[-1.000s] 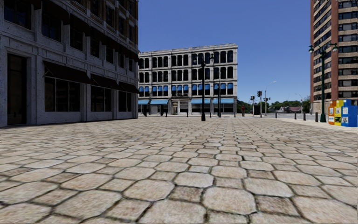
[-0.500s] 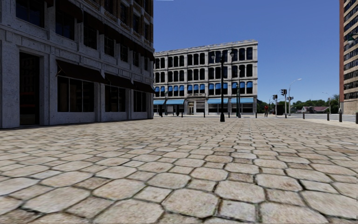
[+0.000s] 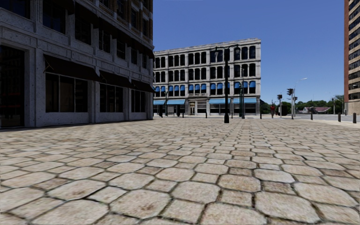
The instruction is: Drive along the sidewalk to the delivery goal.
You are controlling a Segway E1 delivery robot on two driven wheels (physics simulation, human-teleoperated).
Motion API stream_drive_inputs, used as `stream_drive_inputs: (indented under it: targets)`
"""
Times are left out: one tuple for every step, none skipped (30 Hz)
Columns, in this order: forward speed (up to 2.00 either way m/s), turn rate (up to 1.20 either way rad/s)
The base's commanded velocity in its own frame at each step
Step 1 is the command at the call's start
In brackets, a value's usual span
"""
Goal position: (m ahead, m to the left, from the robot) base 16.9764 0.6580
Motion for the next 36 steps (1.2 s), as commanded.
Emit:
stream_drive_inputs:
  targets:
    - [2.0, 0.0]
    - [2.0, 0.0]
    - [2.0, 0.0]
    - [2.0, 0.0]
    - [2.0, 0.0]
    - [2.0, 0.0]
    - [2.0, 0.0]
    - [2.0, 0.0]
    - [2.0, 0.0]
    - [2.0, 0.0]
    - [2.0, 0.0]
    - [2.0, 0.0]
    - [2.0, 0.0]
    - [2.0, 0.0]
    - [2.0, 0.0]
    - [2.0, 0.0]
    - [2.0, 0.0]
    - [2.0, 0.0]
    - [2.0, 0.0]
    - [2.0, 0.0]
    - [2.0, 0.0]
    - [2.0, 0.0]
    - [2.0, 0.0]
    - [2.0, 0.0]
    - [2.0, 0.0]
    - [2.0, 0.0]
    - [2.0, 0.0]
    - [2.0, 0.0]
    - [2.0, 0.0]
    - [2.0, 0.0]
    - [2.0, 0.0]
    - [2.0, 0.0]
    - [2.0, 0.0]
    - [2.0, 0.0]
    - [2.0, 0.0]
    - [2.0, 0.0]
